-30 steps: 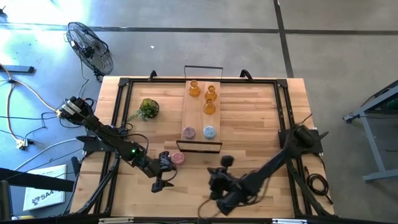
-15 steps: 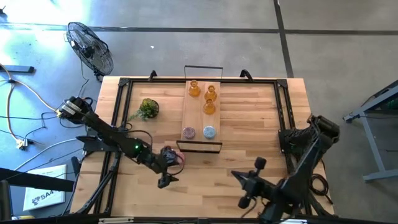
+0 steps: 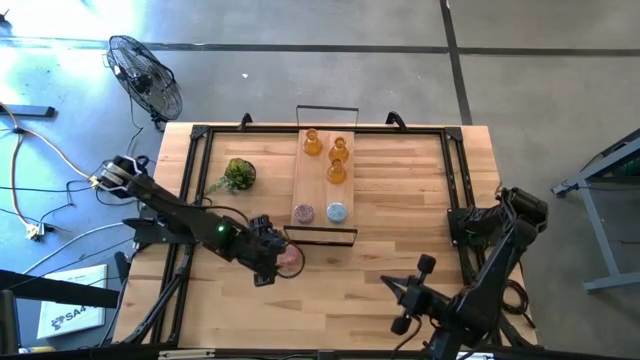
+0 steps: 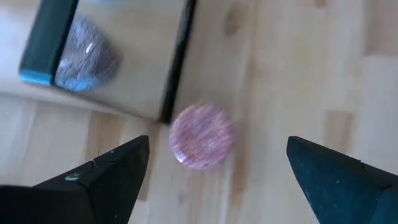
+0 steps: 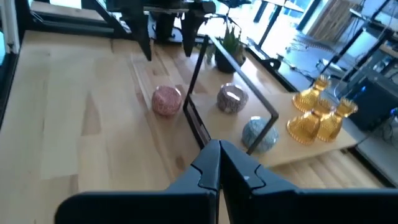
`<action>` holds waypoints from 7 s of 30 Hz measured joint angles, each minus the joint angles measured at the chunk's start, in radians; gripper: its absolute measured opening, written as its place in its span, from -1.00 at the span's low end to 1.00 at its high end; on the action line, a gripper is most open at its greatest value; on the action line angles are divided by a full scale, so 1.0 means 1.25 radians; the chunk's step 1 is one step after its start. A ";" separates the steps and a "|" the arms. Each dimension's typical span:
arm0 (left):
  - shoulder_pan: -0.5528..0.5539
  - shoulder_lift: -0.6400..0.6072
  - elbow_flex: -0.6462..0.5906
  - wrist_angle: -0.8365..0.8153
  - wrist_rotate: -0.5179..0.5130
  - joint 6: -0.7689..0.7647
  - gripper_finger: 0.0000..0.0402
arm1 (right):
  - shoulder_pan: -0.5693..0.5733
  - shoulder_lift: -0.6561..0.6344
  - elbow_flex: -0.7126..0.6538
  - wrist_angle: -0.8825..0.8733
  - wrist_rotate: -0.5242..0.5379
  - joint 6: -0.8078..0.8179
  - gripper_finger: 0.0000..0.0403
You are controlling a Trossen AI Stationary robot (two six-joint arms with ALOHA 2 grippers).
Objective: Pick & Place candle stick holders
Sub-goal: Put the pink scented candle on the shelf, then return to Home Position
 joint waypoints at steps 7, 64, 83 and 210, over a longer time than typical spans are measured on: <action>0.027 0.062 -0.003 -0.037 0.005 0.003 0.86 | 0.000 0.000 -0.030 -0.008 -0.031 0.060 -1.00; 0.076 0.266 -0.003 0.077 0.062 0.025 0.86 | 0.000 0.001 -0.031 0.002 -0.036 0.068 -1.00; 0.076 0.273 -0.001 0.076 0.063 -0.037 0.41 | 0.000 0.001 -0.031 0.024 -0.051 0.067 -1.00; 0.511 0.492 0.553 -0.286 0.365 0.399 0.89 | 0.079 0.001 -0.030 0.172 -0.053 -0.055 -1.00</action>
